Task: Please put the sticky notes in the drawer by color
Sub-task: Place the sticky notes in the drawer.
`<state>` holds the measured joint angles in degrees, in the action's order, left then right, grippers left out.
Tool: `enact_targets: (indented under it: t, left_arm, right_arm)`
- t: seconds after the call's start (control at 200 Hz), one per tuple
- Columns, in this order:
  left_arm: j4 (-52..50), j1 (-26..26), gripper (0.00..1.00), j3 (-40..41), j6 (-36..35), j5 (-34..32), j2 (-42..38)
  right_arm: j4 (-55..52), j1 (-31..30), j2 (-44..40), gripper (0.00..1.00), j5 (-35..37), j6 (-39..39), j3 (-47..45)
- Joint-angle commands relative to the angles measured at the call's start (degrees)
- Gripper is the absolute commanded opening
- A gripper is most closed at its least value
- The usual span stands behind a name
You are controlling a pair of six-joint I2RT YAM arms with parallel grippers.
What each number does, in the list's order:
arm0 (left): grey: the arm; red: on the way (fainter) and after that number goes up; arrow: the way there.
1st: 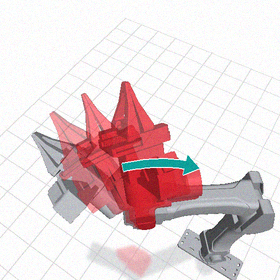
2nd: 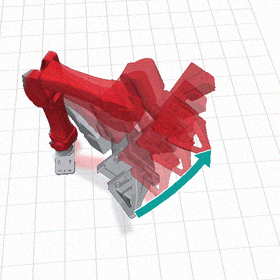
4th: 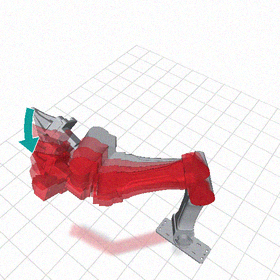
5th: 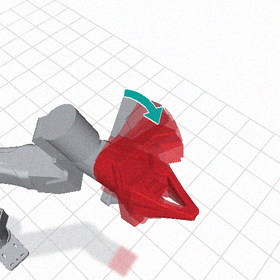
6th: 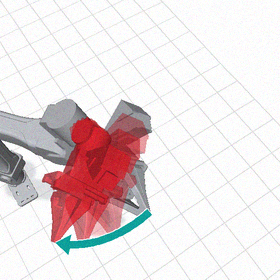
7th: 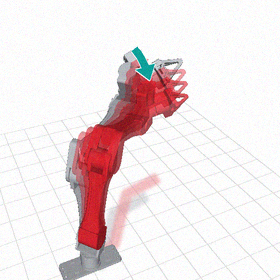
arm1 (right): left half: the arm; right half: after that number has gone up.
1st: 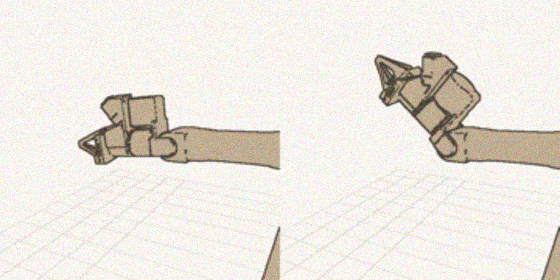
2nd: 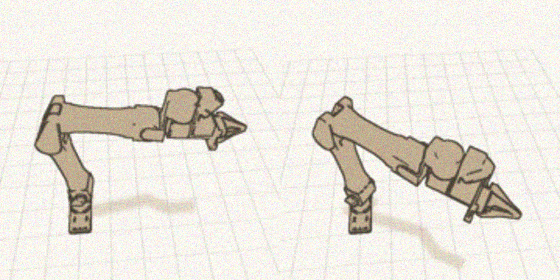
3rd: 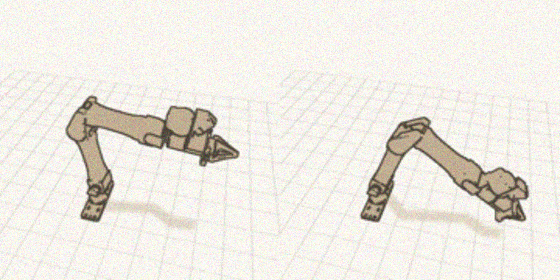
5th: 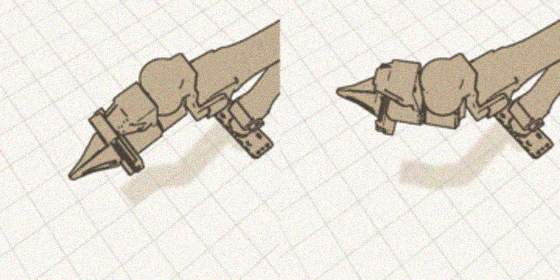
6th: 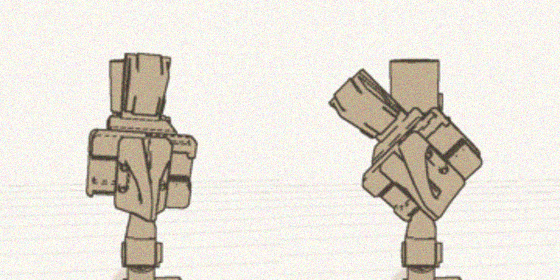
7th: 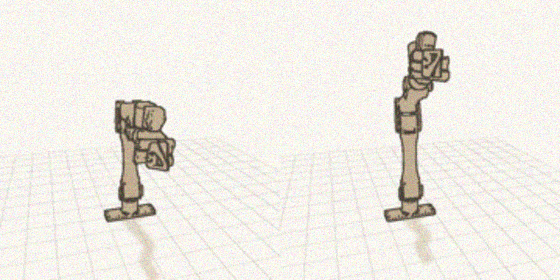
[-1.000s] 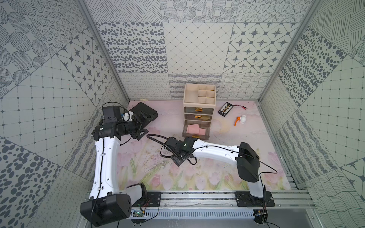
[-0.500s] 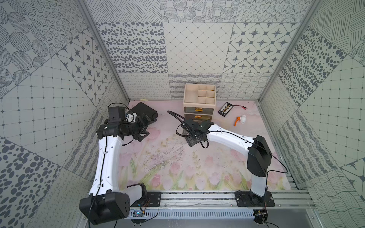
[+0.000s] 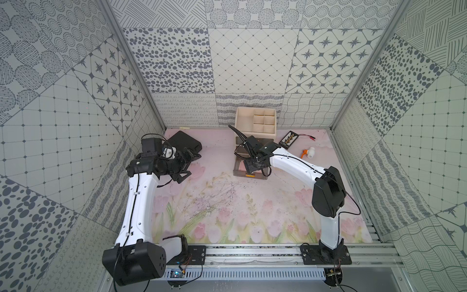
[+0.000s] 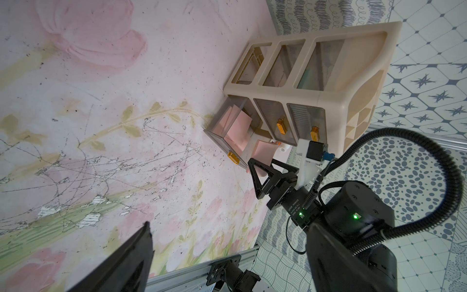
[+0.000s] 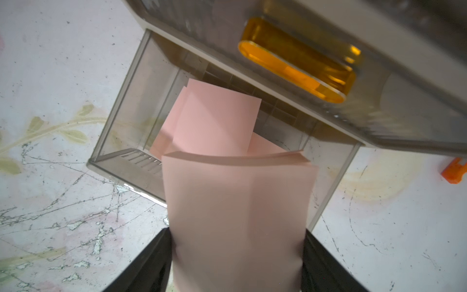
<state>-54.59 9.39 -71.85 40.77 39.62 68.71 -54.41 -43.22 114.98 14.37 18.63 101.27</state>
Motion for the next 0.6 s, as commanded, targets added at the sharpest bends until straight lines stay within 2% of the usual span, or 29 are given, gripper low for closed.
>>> enact_targets:
  t: [0.0, 0.455, 0.53, 0.595]
  left_arm:
    - [1.15, -0.42, 0.97, 0.41, -1.75, -0.88, 0.35]
    - [1.50, -0.57, 0.97, 1.10, -1.84, -0.70, 0.34]
    - [1.25, -0.51, 0.97, 0.95, -1.85, -0.81, 0.13]
    - [1.12, -0.51, 0.97, 0.84, -1.96, -0.77, 0.11]
  right_arm:
    - [-0.49, 0.55, 1.46, 0.76, -0.53, 0.25, 2.00]
    - [-1.32, 3.48, 2.56, 0.78, -1.76, 1.65, 2.05]
    - [-2.17, 3.76, 3.27, 0.81, -1.89, 2.01, 2.69]
    - [-2.19, 3.76, 3.32, 0.88, -1.80, 2.26, 2.70]
